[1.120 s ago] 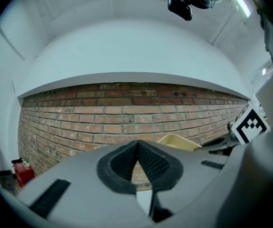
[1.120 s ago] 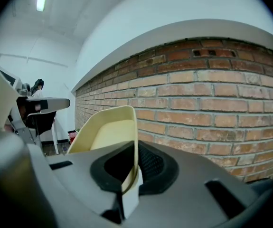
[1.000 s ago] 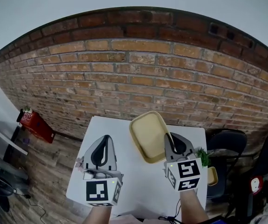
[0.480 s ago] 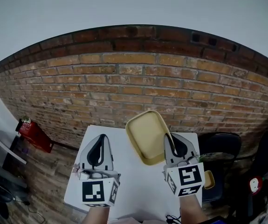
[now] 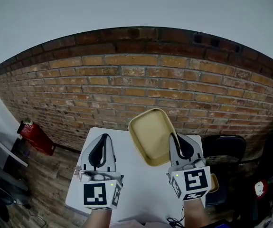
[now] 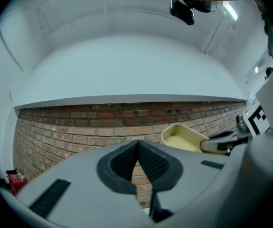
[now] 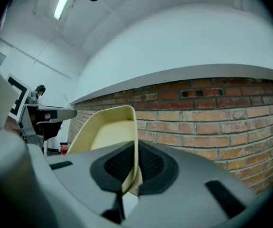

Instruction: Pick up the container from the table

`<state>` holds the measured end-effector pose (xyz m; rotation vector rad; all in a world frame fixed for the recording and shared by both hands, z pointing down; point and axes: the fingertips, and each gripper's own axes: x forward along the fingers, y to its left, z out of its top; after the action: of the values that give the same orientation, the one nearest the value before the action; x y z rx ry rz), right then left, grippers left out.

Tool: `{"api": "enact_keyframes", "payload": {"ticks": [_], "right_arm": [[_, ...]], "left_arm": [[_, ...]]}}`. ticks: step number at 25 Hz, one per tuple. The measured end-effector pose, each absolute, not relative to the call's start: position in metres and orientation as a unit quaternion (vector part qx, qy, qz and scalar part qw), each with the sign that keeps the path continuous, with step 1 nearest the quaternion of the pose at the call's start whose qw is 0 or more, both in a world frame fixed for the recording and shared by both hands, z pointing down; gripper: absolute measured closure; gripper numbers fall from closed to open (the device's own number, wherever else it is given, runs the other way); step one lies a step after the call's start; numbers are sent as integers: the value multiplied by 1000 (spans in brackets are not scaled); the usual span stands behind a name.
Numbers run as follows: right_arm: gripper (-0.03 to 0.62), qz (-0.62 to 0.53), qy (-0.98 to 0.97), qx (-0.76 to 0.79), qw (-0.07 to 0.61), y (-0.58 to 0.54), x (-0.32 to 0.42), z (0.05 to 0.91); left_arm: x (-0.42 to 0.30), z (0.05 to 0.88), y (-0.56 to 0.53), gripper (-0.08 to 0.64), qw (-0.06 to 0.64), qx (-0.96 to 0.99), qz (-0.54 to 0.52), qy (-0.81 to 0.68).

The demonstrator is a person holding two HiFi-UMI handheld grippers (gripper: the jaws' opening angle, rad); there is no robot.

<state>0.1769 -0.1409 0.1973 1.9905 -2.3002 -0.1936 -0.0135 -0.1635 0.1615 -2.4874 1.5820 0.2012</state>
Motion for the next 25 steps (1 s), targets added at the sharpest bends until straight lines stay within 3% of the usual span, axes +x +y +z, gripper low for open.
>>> {"api": "enact_keyframes", "payload": {"ticks": [25], "right_arm": [[586, -70, -751, 654, 52, -143, 176, 197]], "left_arm": [[-7, 160, -167, 551, 93, -845, 72, 521]]}}
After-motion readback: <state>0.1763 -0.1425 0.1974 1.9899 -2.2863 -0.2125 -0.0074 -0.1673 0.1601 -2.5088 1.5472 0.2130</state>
